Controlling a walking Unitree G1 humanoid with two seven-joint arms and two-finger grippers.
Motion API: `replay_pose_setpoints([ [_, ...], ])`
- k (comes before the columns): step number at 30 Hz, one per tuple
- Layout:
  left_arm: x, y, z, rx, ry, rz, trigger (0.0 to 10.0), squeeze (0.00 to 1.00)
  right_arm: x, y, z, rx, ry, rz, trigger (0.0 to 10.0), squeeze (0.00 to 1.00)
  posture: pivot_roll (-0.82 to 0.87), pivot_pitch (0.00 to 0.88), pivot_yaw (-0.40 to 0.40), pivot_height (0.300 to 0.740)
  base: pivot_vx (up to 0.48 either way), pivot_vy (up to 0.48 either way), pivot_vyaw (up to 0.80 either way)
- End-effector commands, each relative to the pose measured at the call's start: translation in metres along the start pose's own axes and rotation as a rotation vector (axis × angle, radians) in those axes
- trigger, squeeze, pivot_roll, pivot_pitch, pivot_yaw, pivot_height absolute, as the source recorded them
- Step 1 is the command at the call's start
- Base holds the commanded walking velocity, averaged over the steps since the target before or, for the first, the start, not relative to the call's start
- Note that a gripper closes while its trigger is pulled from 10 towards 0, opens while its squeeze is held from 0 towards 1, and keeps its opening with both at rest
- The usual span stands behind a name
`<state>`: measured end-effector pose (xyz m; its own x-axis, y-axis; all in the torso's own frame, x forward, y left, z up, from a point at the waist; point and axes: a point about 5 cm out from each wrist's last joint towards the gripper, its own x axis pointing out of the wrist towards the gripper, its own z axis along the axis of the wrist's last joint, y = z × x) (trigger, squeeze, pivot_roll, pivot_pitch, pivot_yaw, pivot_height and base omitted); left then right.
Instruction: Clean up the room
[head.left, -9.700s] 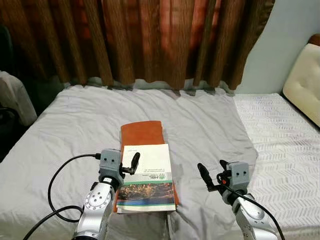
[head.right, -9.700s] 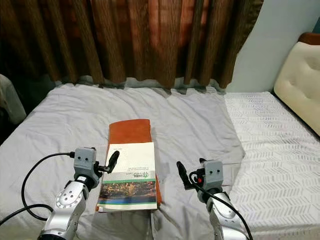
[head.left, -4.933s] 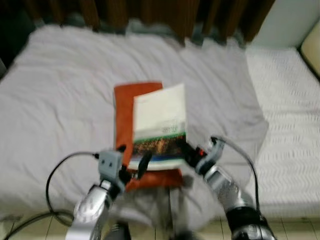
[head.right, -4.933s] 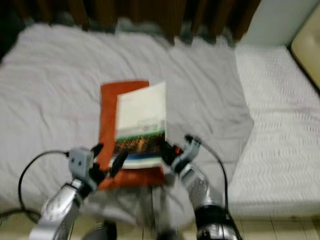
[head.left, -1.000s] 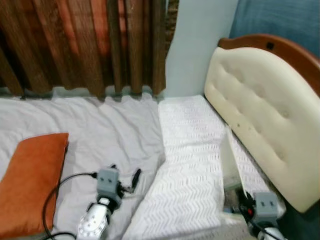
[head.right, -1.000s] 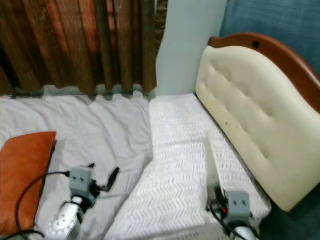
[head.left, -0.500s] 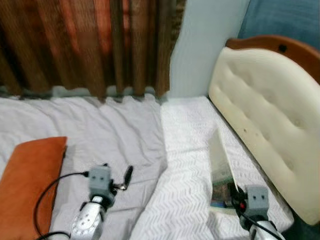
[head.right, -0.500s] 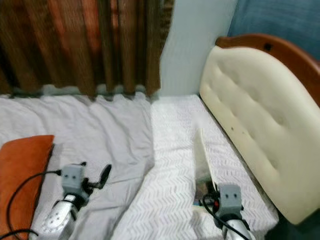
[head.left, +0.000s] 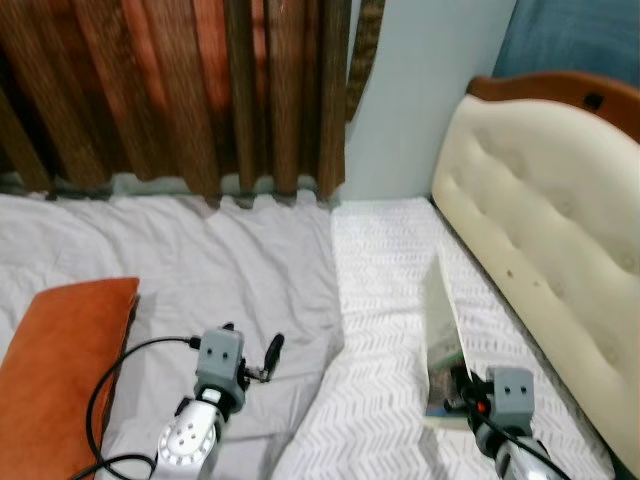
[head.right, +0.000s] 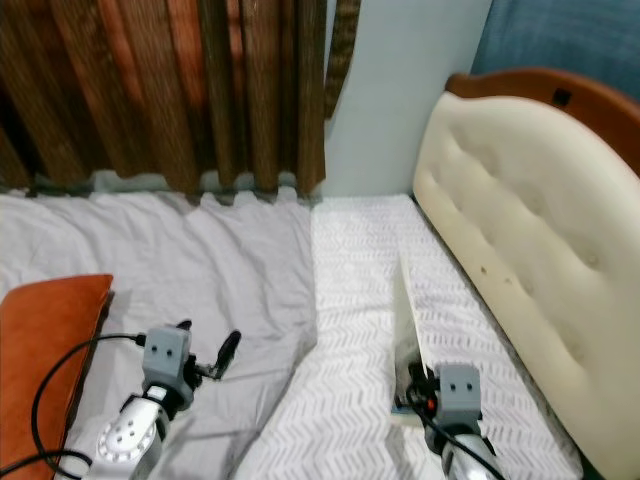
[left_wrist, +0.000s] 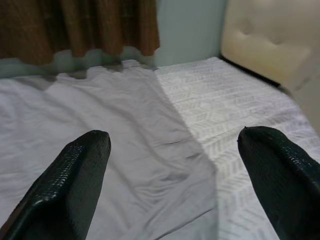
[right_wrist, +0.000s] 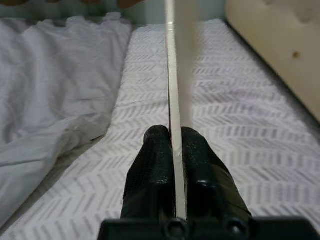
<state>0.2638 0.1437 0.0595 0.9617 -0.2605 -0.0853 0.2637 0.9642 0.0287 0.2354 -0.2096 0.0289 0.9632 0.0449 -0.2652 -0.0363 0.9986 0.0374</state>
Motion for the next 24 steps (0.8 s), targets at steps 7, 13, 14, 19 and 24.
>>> replay_pose_setpoints([
  [7, 0.006, -0.007, 0.005, -0.008, -0.011, -0.028, 10.0, 0.0, 0.007, -0.006, 0.011, 0.006, -0.031, -0.002, 0.0, 0.0, -0.01, 0.008, -0.06, 0.74, 0.331, -0.344, 0.0],
  [13, 0.004, -0.007, 0.005, -0.012, -0.009, -0.032, 10.0, 0.0, 0.006, -0.004, 0.01, 0.008, -0.029, 0.009, 0.0, 0.0, -0.01, 0.017, -0.061, 0.74, 0.336, -0.339, 0.0],
  [14, 0.004, -0.007, 0.005, -0.012, -0.009, -0.032, 10.0, 0.0, 0.006, -0.004, 0.01, 0.008, -0.029, 0.009, 0.0, 0.0, -0.01, 0.017, -0.061, 0.74, 0.334, -0.341, 0.0],
  [19, 0.003, 0.0, 0.008, -0.002, -0.02, -0.023, 10.0, 0.0, 0.026, 0.03, 0.022, 0.132, -0.036, 0.18, 0.0, 0.0, 0.0, 0.048, -0.046, 0.74, 0.391, -0.203, 0.0],
  [24, -0.002, 0.007, 0.019, -0.004, -0.057, -0.072, 10.0, 0.0, 0.058, 0.074, 0.048, 0.404, -0.016, 0.388, 0.0, 0.0, 0.07, 0.131, -0.02, 0.74, 0.094, 0.0, 0.0],
])
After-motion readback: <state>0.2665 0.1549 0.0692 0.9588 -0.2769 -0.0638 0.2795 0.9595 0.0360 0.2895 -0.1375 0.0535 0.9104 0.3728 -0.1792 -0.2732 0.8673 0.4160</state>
